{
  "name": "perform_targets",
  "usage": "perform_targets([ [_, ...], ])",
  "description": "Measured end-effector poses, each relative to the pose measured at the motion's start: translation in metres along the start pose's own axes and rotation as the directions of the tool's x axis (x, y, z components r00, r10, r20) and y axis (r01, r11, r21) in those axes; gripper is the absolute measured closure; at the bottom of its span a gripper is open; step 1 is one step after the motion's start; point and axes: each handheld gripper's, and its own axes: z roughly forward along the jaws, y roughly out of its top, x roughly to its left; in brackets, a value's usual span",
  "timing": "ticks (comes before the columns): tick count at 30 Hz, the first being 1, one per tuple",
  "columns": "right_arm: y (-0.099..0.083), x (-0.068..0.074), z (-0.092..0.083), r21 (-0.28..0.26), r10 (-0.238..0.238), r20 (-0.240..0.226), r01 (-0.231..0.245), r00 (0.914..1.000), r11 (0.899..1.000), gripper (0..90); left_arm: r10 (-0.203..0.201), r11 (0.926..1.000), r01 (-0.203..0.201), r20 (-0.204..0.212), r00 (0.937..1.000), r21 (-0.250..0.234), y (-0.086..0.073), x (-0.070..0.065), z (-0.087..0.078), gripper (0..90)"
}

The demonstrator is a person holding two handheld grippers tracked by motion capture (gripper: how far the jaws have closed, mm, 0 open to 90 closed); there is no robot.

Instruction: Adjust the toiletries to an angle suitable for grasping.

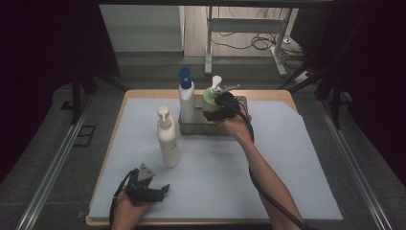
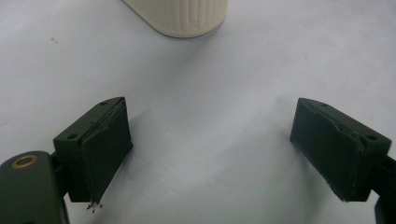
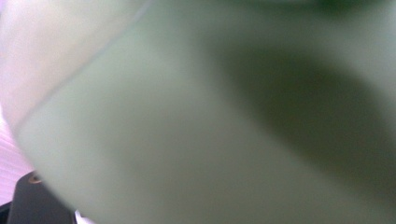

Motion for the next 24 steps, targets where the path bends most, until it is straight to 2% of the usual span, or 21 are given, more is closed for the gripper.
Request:
perform_targets([
  [9,-0.0001,0.0021,0.0061,0.005,-0.016,-0.004,0.016,0.9999,1.0,12.4,0.0,1.0,0.0,0.0,1.0,0.0,0.0,-0.0001,0.0,12.0],
  [11,-0.0007,0.002,0.0074,-0.001,-0.009,-0.002,0.009,1.0,1.0,12.3,0.0,1.0,0.0,0.0,1.0,0.0,0.0,-0.0001,0.0,12.0],
  [13,-0.0022,-0.001,0.0093,-0.012,0.017,-0.004,-0.017,0.9998,1.0,12.1,0.0,1.0,0.0,0.0,1.0,0.0,0.0,-0.0001,0.0,12.0],
  [24,-0.0058,-0.0018,0.0061,-0.017,0.012,-0.009,-0.012,0.9999,1.0,12.1,0.0,1.0,0.0,0.0,1.0,0.0,0.0,0.0,0.0,12.0],
])
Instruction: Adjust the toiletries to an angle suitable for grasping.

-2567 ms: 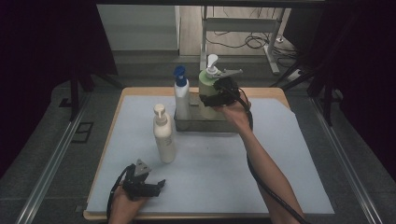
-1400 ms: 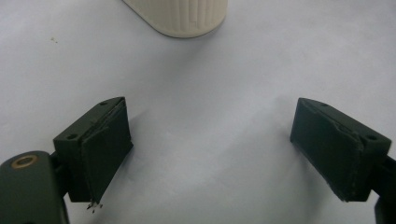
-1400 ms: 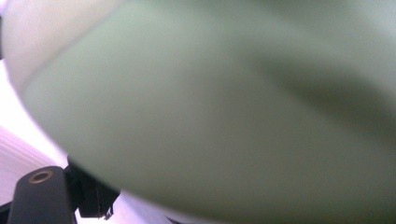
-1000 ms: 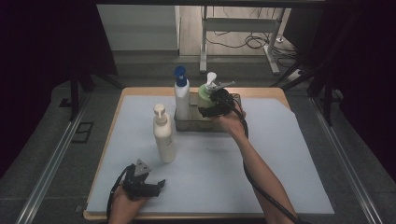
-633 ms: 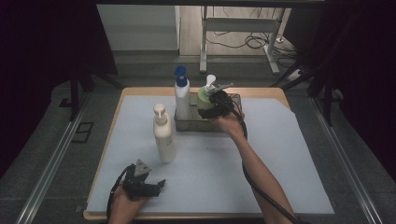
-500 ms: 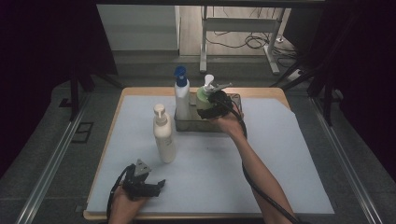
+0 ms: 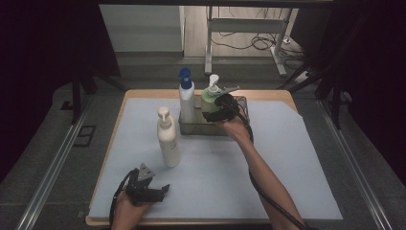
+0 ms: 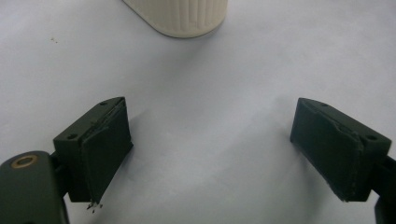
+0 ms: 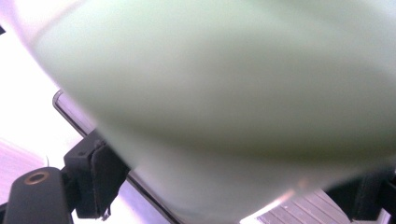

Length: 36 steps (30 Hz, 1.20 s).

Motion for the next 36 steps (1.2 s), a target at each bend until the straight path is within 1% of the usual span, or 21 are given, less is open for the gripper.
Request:
perform_targets([
  [6,-0.005,-0.002,-0.006,-0.005,0.011,-0.014,-0.011,0.9998,1.0,13.5,0.0,1.0,0.0,0.0,1.0,0.0,0.0,0.0,0.0,12.0],
  [9,-0.009,-0.003,-0.01,-0.003,0.006,-0.019,-0.006,0.9998,1.0,15.4,0.0,1.0,0.0,0.0,1.0,0.0,0.0,0.0,0.0,12.0],
  [11,-0.011,-0.003,-0.013,-0.002,0.004,-0.024,-0.004,0.9997,1.0,17.5,0.0,1.0,0.0,0.0,1.0,0.0,0.0,0.0,0.0,12.0],
  [13,-0.015,-0.004,-0.017,0.0,0.003,-0.03,-0.003,0.9995,1.0,22.3,0.0,1.0,0.0,0.0,1.0,-0.001,0.0,0.0,0.0,12.0],
  [14,-0.015,-0.004,-0.017,0.0,0.003,-0.03,-0.003,0.9995,1.0,22.3,0.0,1.0,0.0,0.0,1.0,-0.001,0.0,0.0,0.0,12.0],
  [15,-0.017,-0.005,-0.018,0.003,0.003,-0.034,-0.003,0.9994,1.0,24.3,0.0,1.0,0.0,0.0,1.0,-0.001,0.0,0.0,0.0,12.0],
  [18,-0.022,-0.008,-0.023,0.006,0.006,-0.049,-0.006,0.9988,1.0,32.6,0.0,1.0,0.0,0.0,1.0,-0.001,0.0,0.0,0.0,12.0],
  [19,-0.026,-0.01,-0.026,0.009,0.008,-0.06,-0.008,0.9981,1.0,39.9,0.0,1.0,0.0,0.0,1.0,-0.001,0.0,0.0,0.0,12.0],
  [20,-0.026,-0.01,-0.026,0.009,0.008,-0.06,-0.008,0.9981,1.0,39.9,0.0,1.0,0.0,0.0,1.0,0.0,0.0,0.0,0.0,12.0],
  [24,-0.034,-0.015,-0.032,0.01,0.016,-0.06,-0.015,0.9981,1.0,51.9,0.0,1.0,0.0,0.0,1.0,0.0,0.0,0.0,0.0,12.0],
  [27,-0.039,-0.02,-0.036,0.016,0.018,-0.045,-0.017,0.9988,1.0,63.8,0.0,1.0,0.0,-0.001,1.0,0.0,0.0,0.0,0.0,12.0],
  [28,-0.042,-0.024,-0.037,0.018,0.02,-0.031,-0.02,0.9993,1.0,71.1,0.0,1.0,0.0,-0.001,1.0,0.0,0.0,0.0,0.0,12.0],
  [29,-0.042,-0.024,-0.037,0.018,0.02,-0.031,-0.02,0.9993,1.0,71.1,0.0,1.0,0.0,0.0,1.0,0.0,0.0,0.0,0.0,12.0],
  [32,-0.043,-0.029,-0.037,0.027,0.055,0.016,-0.056,0.9983,0.998,80.4,0.0,1.0,0.0,-0.001,1.0,0.0,0.0,0.0,0.0,12.0],
  [35,-0.042,-0.034,-0.034,0.018,0.065,0.036,-0.066,0.9972,0.998,89.0,0.0,1.0,0.0,-0.001,1.0,0.0,0.0,0.0,0.0,12.0],
  [36,-0.042,-0.035,-0.033,0.018,0.065,0.045,-0.066,0.9968,0.998,89.4,0.0,1.0,0.0,0.0,1.0,0.0,0.0,0.0,0.0,12.0],
])
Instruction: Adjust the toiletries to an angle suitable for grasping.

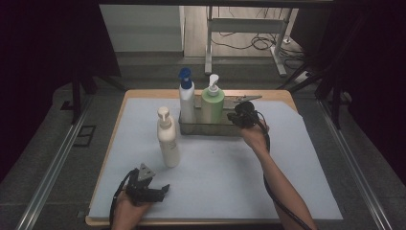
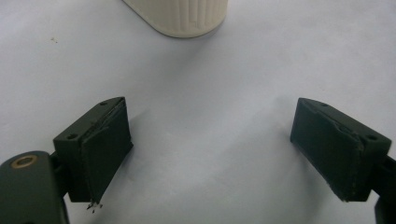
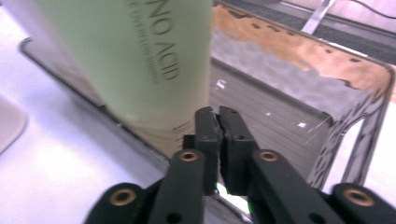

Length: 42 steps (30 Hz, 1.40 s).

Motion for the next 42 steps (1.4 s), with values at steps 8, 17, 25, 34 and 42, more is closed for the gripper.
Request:
perform_targets([
  [8,0.004,-0.002,0.019,0.005,0.047,0.023,-0.047,0.9986,0.999,89.6,0.0,1.0,0.0,0.0,1.0,0.0,0.0,0.0,0.0,12.0],
  [17,0.008,0.001,0.035,0.01,0.077,0.011,-0.077,0.997,0.997,89.5,0.0,1.0,0.0,0.0,1.0,0.0,0.0,0.0,0.0,12.0],
  [25,0.005,0.001,0.044,0.021,0.112,-0.013,-0.112,0.9936,0.993,89.6,0.0,1.0,0.0,0.0,1.0,0.0,0.0,0.0,0.0,12.0],
  [34,0.009,0.01,0.047,0.021,0.102,-0.034,-0.101,0.9942,0.995,89.6,0.0,1.0,0.0,0.0,1.0,0.001,0.0,0.0,0.0,12.0],
  [42,0.009,0.016,0.048,0.029,0.093,-0.041,-0.092,0.9948,0.995,89.7,-0.001,1.0,0.001,0.001,1.0,-0.001,0.0,0.0,0.0,12.0],
])
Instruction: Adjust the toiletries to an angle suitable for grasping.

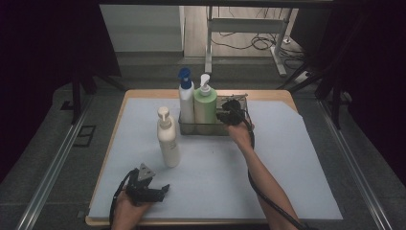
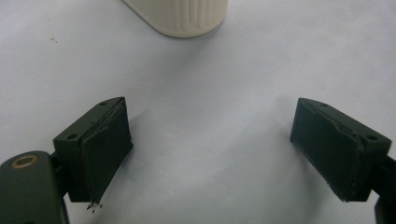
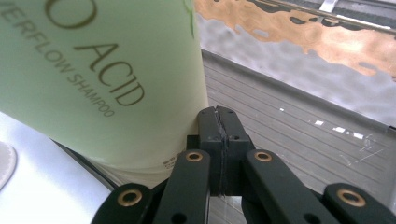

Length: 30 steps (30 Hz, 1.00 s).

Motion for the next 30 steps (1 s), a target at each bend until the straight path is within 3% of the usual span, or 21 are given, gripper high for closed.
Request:
perform_targets([
  [14,0.0,0.003,-0.001,0.008,-0.01,0.024,0.01,0.9997,1.0,89.5,0.0,1.0,0.0,0.001,1.0,0.0,0.0,0.0,0.0,12.0],
  [18,-0.001,0.003,-0.003,0.004,-0.031,0.042,0.031,0.9986,1.0,82.8,0.0,1.0,0.0,0.0,1.0,0.0,0.0,0.0,0.0,12.0],
  [30,-0.002,0.003,-0.027,-0.028,-0.081,0.031,0.082,0.9962,0.996,60.7,0.002,1.0,-0.002,-0.001,1.0,0.001,0.0,0.0,0.0,12.0],
])
